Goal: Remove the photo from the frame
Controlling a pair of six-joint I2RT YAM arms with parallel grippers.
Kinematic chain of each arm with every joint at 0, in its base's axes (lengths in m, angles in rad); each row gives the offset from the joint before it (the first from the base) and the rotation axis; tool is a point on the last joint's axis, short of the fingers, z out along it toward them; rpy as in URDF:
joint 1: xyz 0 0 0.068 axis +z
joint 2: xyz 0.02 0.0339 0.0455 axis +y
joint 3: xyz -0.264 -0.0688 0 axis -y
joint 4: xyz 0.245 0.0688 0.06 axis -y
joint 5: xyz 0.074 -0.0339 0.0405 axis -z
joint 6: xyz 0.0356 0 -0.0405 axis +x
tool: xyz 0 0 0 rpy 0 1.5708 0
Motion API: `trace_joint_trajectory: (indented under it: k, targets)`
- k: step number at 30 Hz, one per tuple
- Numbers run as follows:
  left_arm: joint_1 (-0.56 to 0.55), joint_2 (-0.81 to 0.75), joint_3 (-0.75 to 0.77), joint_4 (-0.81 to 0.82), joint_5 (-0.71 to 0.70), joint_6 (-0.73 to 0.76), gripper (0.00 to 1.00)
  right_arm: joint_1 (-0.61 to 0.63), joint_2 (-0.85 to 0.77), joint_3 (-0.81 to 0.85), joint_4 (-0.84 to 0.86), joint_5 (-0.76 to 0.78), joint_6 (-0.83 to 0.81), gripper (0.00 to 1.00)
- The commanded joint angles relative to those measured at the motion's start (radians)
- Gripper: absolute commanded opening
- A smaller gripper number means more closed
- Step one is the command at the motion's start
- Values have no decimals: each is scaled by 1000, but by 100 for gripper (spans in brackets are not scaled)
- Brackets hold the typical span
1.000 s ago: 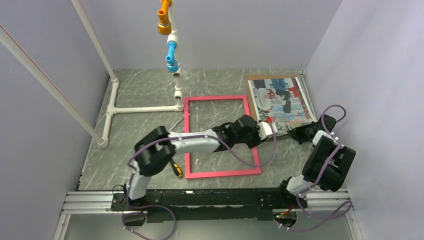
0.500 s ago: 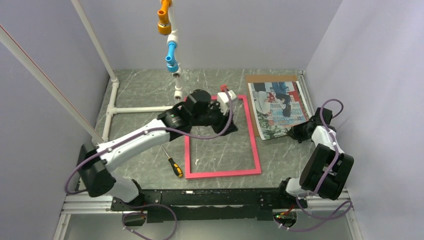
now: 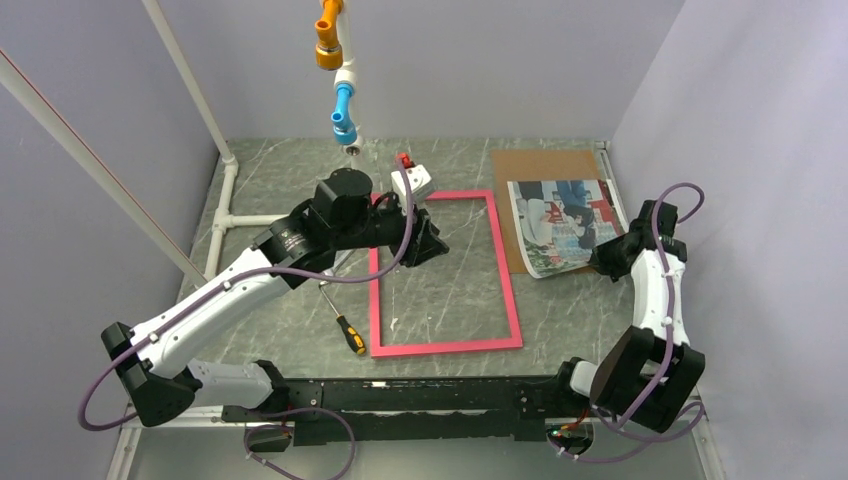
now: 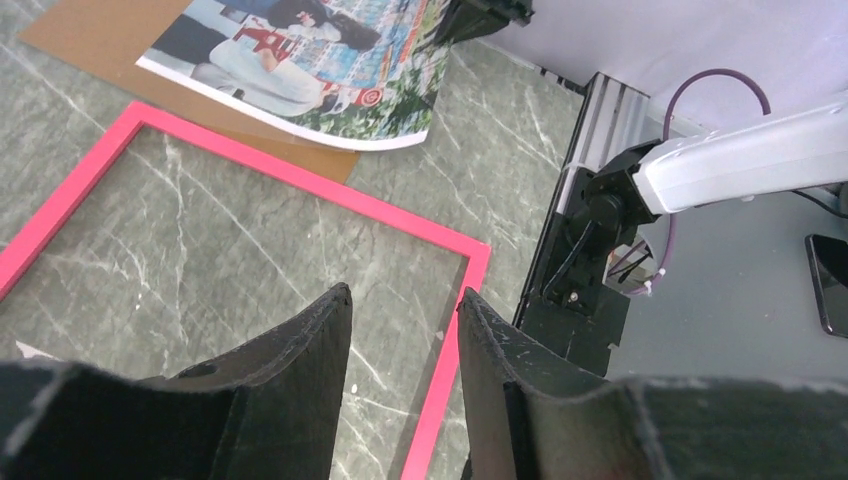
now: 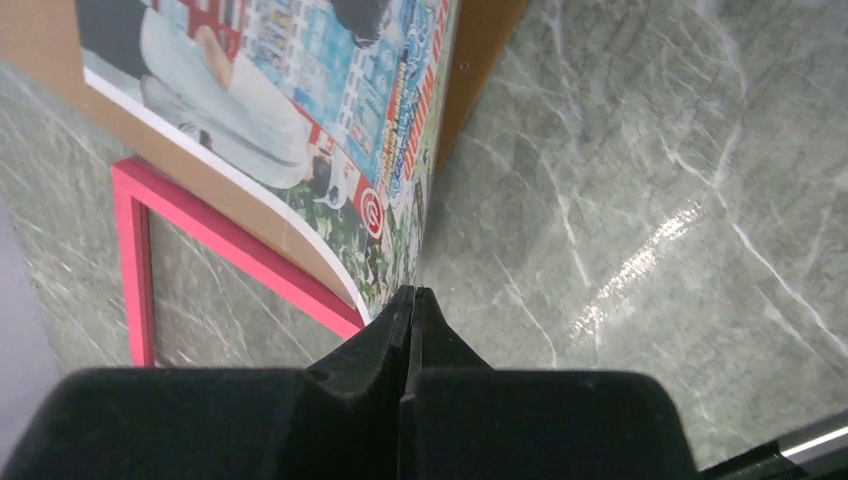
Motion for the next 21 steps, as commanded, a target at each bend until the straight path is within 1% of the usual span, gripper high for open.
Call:
trace_joint_trajectory:
  k: [1, 6, 12, 17, 21]
  targets:
    - [9, -33, -39, 6, 22, 16, 48, 21, -82, 101, -129, 49, -52, 0]
    - [19, -42, -75, 9, 13, 19, 47, 33, -179, 200, -230, 71, -102, 0]
    - [33, -67, -92, 12, 16, 20, 47, 33, -298, 367, -338, 96, -152, 0]
    - [40, -80, -95, 12, 8, 24, 47, 34, -306, 530, -405, 37, -184, 0]
    - [46, -83, -97, 5, -6, 33, 47, 32, -258, 740, -461, -42, -201, 0]
